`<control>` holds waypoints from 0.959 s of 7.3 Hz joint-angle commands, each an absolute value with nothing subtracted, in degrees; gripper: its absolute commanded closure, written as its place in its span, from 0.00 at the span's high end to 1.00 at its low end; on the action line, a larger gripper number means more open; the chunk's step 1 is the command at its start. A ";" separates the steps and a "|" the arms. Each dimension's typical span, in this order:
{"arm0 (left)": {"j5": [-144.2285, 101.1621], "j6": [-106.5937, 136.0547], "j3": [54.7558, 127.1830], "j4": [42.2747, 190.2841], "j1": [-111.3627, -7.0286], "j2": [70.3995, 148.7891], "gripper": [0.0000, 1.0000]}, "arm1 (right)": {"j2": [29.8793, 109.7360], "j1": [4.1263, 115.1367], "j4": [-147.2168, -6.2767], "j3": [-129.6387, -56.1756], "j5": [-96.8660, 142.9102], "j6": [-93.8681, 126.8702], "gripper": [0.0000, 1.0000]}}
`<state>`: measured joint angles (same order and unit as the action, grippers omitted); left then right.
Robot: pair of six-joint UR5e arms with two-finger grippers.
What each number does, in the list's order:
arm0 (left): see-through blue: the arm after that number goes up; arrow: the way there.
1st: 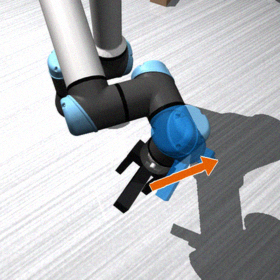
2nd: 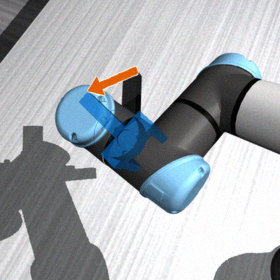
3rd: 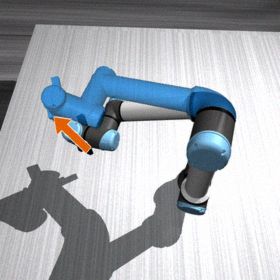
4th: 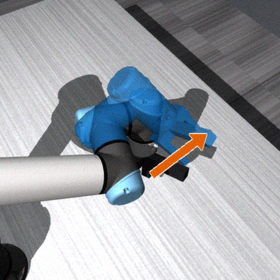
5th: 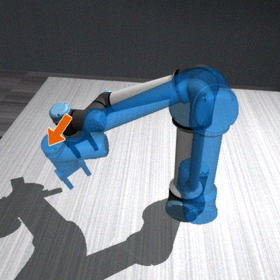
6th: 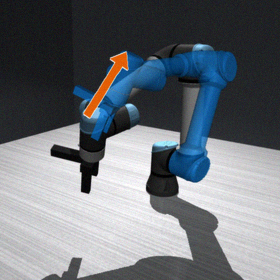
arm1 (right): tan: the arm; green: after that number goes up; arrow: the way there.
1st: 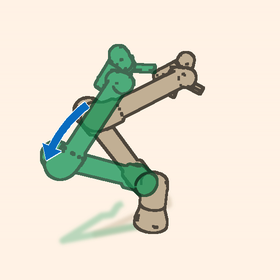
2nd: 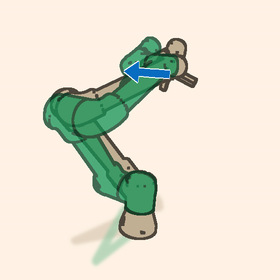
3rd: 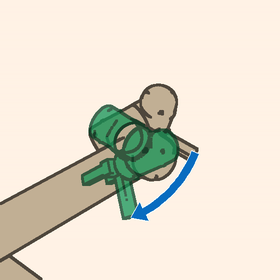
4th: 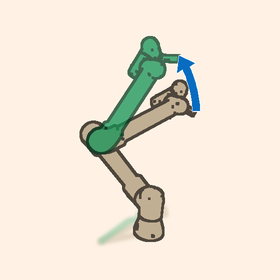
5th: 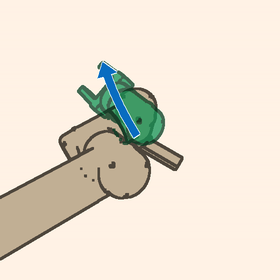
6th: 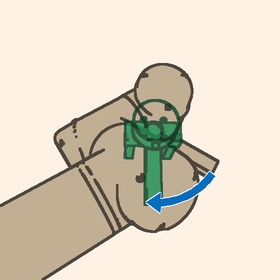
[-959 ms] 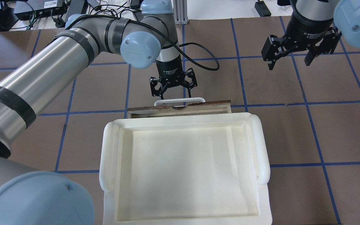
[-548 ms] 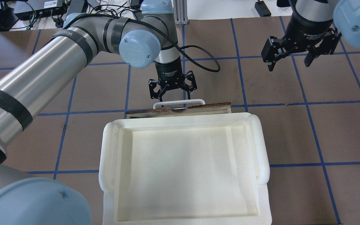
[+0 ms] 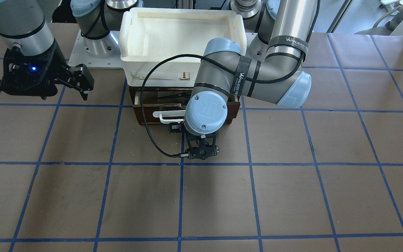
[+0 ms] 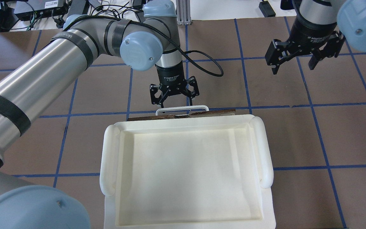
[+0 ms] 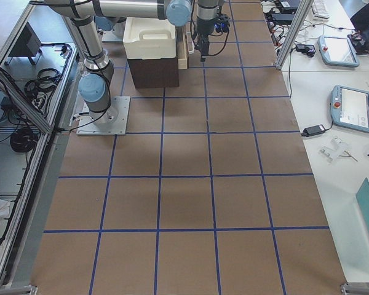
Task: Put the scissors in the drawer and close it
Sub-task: 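Keep pushing the drawer fully shut with the left gripper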
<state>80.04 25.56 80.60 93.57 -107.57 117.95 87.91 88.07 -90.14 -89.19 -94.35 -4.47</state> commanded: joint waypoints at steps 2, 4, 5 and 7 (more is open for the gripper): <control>80.42 25.05 82.53 93.69 -108.63 116.55 1.00 | 88.06 87.98 -90.53 -89.21 -94.48 -4.48 1.00; 80.51 25.05 82.88 93.78 -108.98 116.54 1.00 | 88.24 87.98 -90.53 -89.21 -94.04 -3.78 1.00; 80.59 24.96 83.23 94.21 -109.07 116.46 1.00 | 88.24 87.98 -90.44 -89.21 -94.13 -3.78 1.00; 81.38 24.18 85.50 94.31 -109.07 115.14 1.00 | 88.42 87.98 -90.53 -89.21 -94.31 -3.60 1.00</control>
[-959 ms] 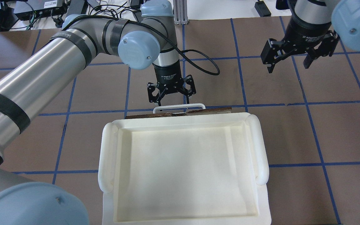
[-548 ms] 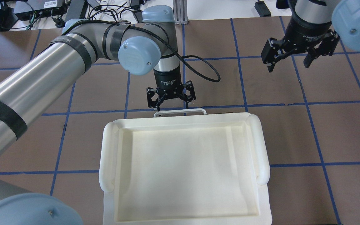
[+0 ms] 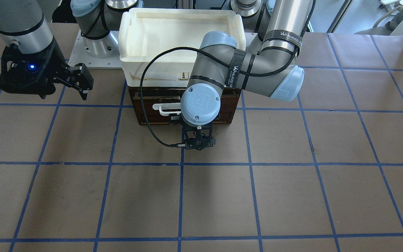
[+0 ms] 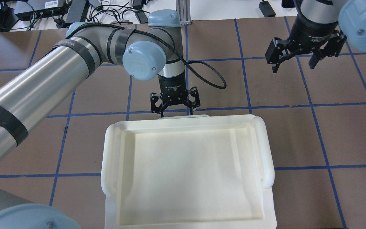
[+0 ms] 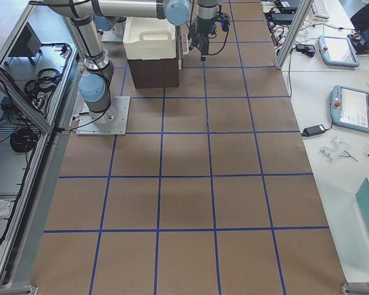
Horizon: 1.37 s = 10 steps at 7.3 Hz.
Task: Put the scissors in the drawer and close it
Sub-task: 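Keep pushing the drawer fully shut with the left gripper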
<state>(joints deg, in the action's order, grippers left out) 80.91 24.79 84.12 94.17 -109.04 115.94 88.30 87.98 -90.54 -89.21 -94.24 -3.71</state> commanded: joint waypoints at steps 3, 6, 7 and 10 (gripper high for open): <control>81.39 23.56 86.57 94.39 -109.07 114.35 1.00 | 88.33 87.98 -90.53 -89.21 -94.31 -3.78 1.00; 81.39 23.47 86.57 96.32 -109.16 113.91 1.00 | 88.15 87.98 -90.62 -89.21 -93.69 -3.69 1.00; 81.30 23.47 86.75 96.42 -109.16 113.91 1.00 | 88.15 87.98 -90.62 -89.21 -93.69 -3.69 1.00; 81.30 23.47 86.75 97.91 -109.16 113.64 1.00 | 88.07 87.98 -90.62 -89.21 -93.60 -3.69 1.00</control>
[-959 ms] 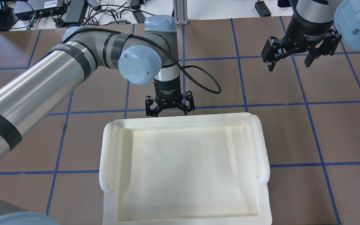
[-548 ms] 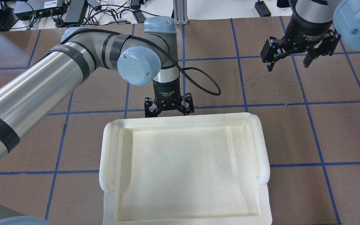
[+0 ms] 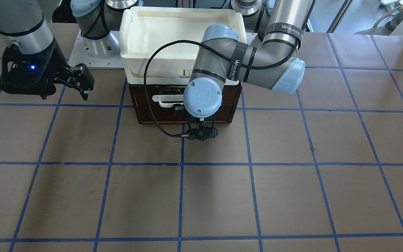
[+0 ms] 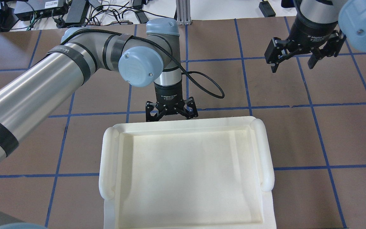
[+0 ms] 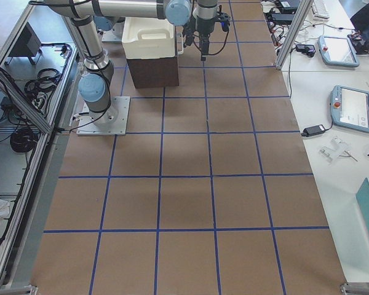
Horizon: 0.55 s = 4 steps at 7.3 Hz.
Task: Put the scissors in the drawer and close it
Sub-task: 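Keep pushing the drawer fully shut with the left gripper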
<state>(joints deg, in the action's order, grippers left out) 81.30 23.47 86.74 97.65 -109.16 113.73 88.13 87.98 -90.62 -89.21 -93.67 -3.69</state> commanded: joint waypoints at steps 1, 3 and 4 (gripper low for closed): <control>81.30 23.47 86.40 97.65 -109.07 113.56 1.00 | 88.15 87.98 -90.62 -89.21 -93.69 -3.69 1.00; 81.39 23.47 85.08 97.30 -108.81 113.29 1.00 | 87.98 87.98 -90.44 -89.21 -94.13 -3.60 1.00; 81.47 23.21 83.86 96.16 -108.37 113.29 1.00 | 87.89 87.98 -90.27 -89.30 -94.48 -3.69 1.00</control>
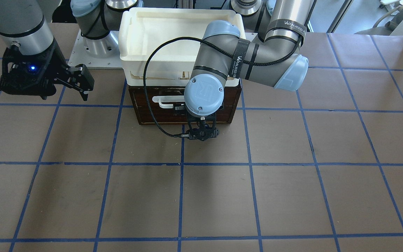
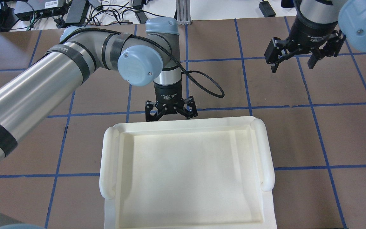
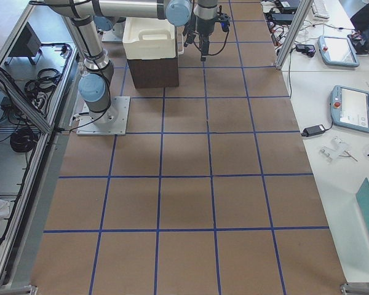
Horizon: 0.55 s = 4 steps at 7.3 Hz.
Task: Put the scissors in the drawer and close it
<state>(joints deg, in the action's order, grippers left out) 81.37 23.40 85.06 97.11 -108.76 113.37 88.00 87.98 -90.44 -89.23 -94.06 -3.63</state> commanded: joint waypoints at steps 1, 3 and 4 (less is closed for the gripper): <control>82.34 22.07 82.46 95.02 -108.11 113.12 1.00 | 87.89 87.98 -90.26 -89.30 -94.48 -3.60 1.00; 86.10 18.04 81.30 94.92 -107.32 110.32 1.00 | 87.89 87.98 -90.26 -89.30 -94.48 -3.69 1.00; 92.05 13.49 81.47 94.83 -107.14 107.78 1.00 | 87.89 87.98 -90.35 -89.30 -94.48 -3.69 1.00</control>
<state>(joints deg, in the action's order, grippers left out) 86.40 18.00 81.60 95.01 -107.41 110.39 87.90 87.98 -90.29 -89.29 -94.47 -3.66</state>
